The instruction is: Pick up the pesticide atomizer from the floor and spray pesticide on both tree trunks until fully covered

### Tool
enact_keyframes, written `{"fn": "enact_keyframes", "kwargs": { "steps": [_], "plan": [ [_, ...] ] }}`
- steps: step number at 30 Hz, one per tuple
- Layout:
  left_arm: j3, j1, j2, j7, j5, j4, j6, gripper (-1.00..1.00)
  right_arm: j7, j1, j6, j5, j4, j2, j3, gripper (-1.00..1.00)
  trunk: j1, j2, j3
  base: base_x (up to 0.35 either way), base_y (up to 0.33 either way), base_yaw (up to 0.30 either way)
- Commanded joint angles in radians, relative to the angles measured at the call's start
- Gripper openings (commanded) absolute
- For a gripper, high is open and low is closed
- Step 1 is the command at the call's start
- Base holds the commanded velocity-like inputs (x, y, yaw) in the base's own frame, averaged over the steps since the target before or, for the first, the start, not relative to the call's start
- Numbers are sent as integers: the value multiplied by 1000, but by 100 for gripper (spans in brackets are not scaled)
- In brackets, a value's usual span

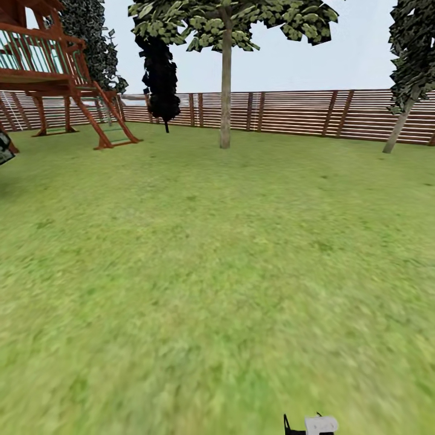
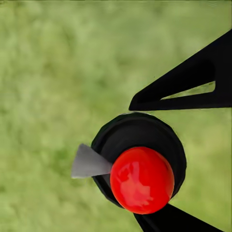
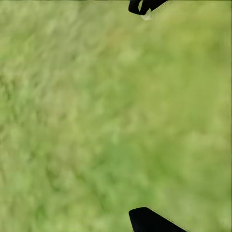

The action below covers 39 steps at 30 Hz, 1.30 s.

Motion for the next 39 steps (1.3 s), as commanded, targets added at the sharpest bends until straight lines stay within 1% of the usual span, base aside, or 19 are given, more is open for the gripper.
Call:
{"fn": "enact_keyframes", "kwargs": {
  "steps": [1, 39],
  "plan": [
    [8, -1, 0, 2, -10, 1, -4, -100, -10, -1, -1, 4, 1, 0, 7, 100, 0, 0, -1, 339, 0, 0],
    [8, -1, 0, 2, -10, 1, -4, -100, -10, -1, -1, 5, 1, 0, 7, 100, 0, 0, -1, 339, 0, 0]
  ]
}}
